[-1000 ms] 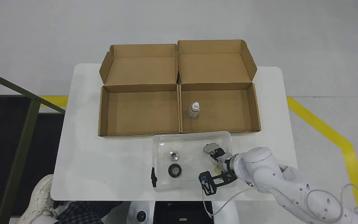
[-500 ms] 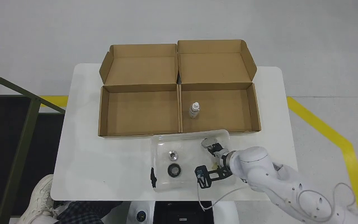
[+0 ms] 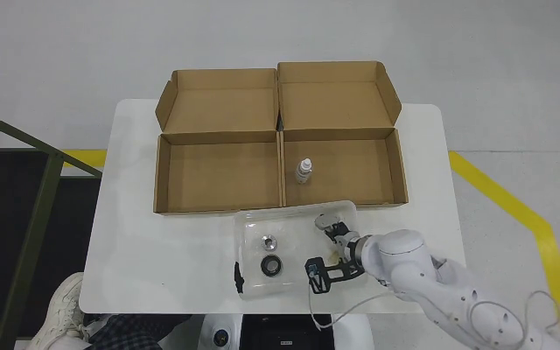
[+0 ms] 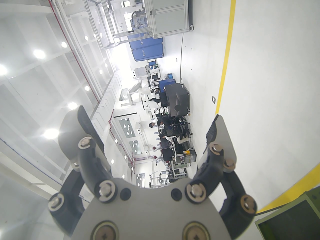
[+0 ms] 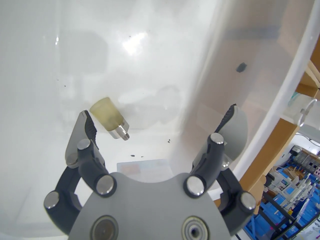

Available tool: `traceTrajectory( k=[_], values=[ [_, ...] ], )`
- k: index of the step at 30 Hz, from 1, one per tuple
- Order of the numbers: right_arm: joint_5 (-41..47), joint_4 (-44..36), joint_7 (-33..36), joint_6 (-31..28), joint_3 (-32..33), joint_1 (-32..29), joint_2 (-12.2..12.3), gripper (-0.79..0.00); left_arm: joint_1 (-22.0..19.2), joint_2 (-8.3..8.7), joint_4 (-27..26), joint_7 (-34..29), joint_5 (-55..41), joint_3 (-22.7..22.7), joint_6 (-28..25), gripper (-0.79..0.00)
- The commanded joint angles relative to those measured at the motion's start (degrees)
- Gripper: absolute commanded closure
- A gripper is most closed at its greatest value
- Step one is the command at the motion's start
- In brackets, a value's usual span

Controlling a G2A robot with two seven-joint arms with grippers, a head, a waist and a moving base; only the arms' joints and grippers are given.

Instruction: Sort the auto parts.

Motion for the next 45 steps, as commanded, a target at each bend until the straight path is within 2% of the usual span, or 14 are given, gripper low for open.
traceTrajectory(
  k=[1, 8, 9, 10, 12, 14, 19, 27, 37, 39, 41, 45],
  values=[
    [-0.25, 0.32, 0.33, -0.95, -0.32, -0.04, -0.15, -0.785, 0.0, 0.0, 0.0, 0.0, 0.0, 0.0, 0.0, -0.785],
    [0.55, 2.23, 1.41, -1.77, -1.03, 0.44, -1.03, -0.785, 0.0, 0.0, 0.0, 0.0, 0.0, 0.0, 0.0, -0.785],
    [0.78, 2.36, 1.55, -1.85, -1.03, 0.52, -1.14, -0.73, 0.0, 0.0, 0.0, 0.0, 0.0, 0.0, 0.0, -0.785],
    [0.97, 2.44, 1.7, -1.95, -1.01, 0.59, -1.24, -0.603, 0.0, 0.0, 0.0, 0.0, 0.0, 0.0, 0.0, -0.785],
    [1.31, 2.6, 2.25, -2.42, -1.0, 0.69, -1.41, -0.502, 0.0, 0.0, 0.0, 0.0, 0.0, 0.0, 0.0, -0.785],
    [1.72, 2.68, 2.81, -2.96, -0.97, 0.78, -1.56, -0.493, 0.0, 0.0, 0.0, 0.0, 0.0, 0.0, 0.0, -0.785],
    [2.83, 2.6, 3.71, -4.11, -0.88, 0.88, -1.9, -0.385, 0.0, 0.0, 0.0, 0.0, 0.0, 0.0, 0.0, -0.785],
    [4.3, 2.64, 5.46, -5.44, -0.52, 0.86, -2.31, -0.342, 0.0, 0.0, 0.0, 0.0, 0.0, 0.0, 0.0, -0.785],
    [6.26, 3.01, 7.18, -5.73, -1.49, 1.88, -2.67, -0.329, 0.0, 0.0, 0.0, 0.0, 0.0, 0.0, 0.0, -0.785],
    [6.55, 3.76, 7.23, -5.73, -1.71, 2.41, -2.8, -0.305, 0.0, 0.0, 0.0, 0.0, 0.0, 0.0, 0.0, -0.785],
    [6.81, 4.37, 7.23, -5.73, -1.97, 2.96, -2.96, -0.24, 0.0, 0.0, 0.0, 0.0, 0.0, 0.0, 0.0, -0.785],
    [6.8, 4.68, 7.23, -5.73, -2.8, 3.92, -3.18, -0.191, 0.0, 0.0, 0.0, 0.0, 0.0, 0.0, 0.0, -0.785]
  ],
)
